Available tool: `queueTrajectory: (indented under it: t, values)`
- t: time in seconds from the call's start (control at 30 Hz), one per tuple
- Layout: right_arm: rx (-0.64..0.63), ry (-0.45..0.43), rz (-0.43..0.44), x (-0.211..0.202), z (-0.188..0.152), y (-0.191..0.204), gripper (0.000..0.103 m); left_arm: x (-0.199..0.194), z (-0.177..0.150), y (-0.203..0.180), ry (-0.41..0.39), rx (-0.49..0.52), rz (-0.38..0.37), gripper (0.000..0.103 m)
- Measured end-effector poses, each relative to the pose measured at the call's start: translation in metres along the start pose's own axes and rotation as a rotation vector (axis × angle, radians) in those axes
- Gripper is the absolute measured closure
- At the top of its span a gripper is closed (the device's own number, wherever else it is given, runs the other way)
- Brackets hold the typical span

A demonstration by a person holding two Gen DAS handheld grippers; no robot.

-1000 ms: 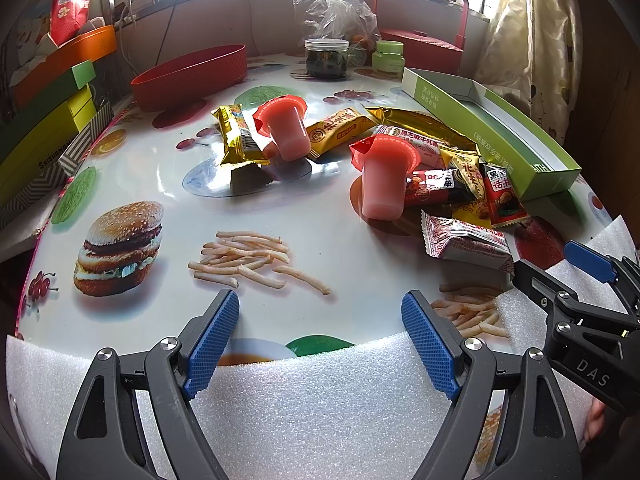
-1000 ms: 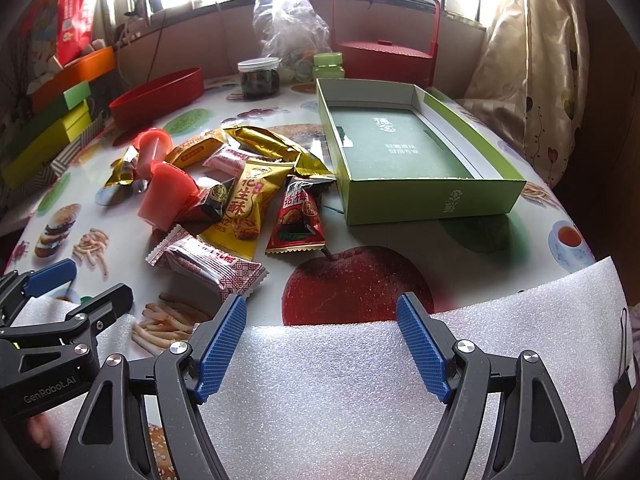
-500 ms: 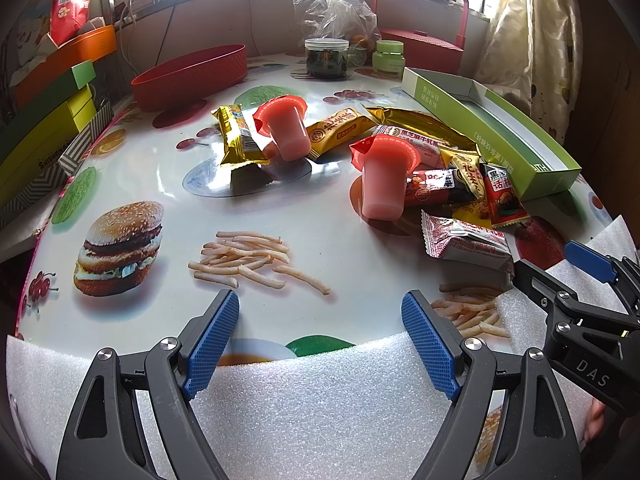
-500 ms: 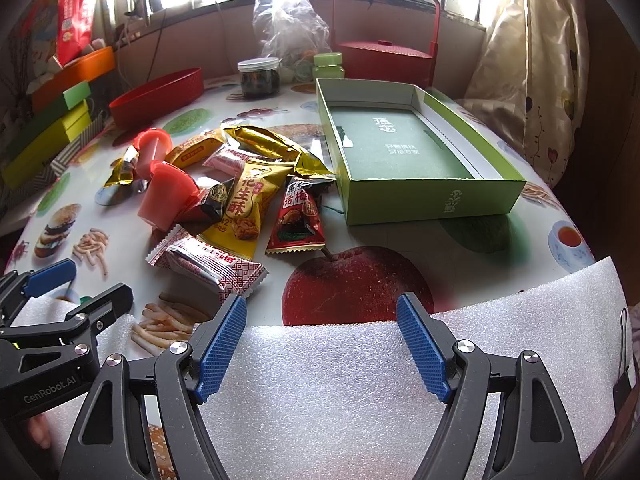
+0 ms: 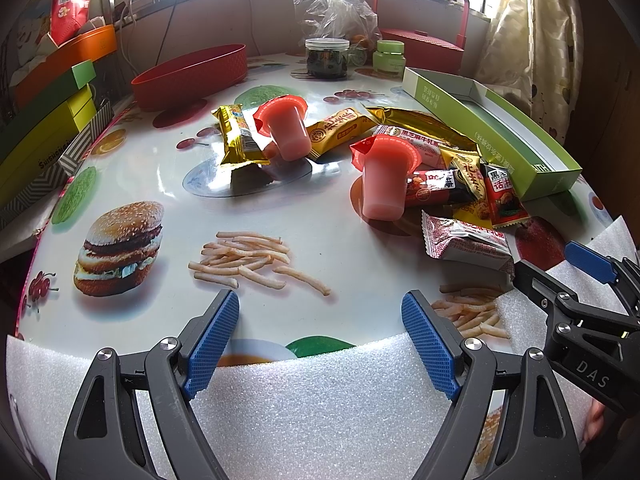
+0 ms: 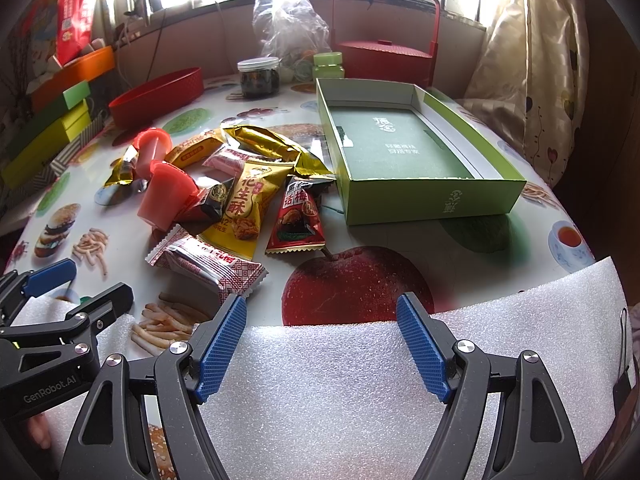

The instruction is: Organize snacks

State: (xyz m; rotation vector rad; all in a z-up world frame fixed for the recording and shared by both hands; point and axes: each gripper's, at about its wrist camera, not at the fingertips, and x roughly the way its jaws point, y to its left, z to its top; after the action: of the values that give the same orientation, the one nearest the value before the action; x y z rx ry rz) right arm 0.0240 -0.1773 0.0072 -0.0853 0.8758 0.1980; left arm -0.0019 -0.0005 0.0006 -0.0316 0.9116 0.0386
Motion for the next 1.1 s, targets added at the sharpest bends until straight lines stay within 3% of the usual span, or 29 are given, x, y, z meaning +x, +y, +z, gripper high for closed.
queueTrajectory:
  t: [0.23, 0.43, 0.7, 0.93, 1.1]
  values:
    - [0.0, 0.0, 0.014, 0.0, 0.001, -0.002, 0.025, 0.002, 0.002, 0.003, 0.006, 0.002, -0.011, 0.019]
    - [-0.048, -0.013, 0.109, -0.006, 0.007, -0.003, 0.025, 0.002, 0.009, 0.016, 0.024, -0.022, -0.081, 0.019]
    - [-0.243, -0.062, 0.205, -0.007, 0.021, 0.027, 0.025, 0.0, 0.02, 0.036, 0.026, -0.085, -0.121, 0.019]
    - [-0.333, 0.006, 0.238, 0.011, 0.026, 0.045, 0.028, 0.001, 0.031, 0.039, 0.017, -0.098, -0.175, 0.019]
    - [-0.324, 0.05, 0.251, 0.021, 0.026, 0.046, 0.037, 0.009, 0.039, 0.035, 0.037, -0.104, -0.232, 0.019]
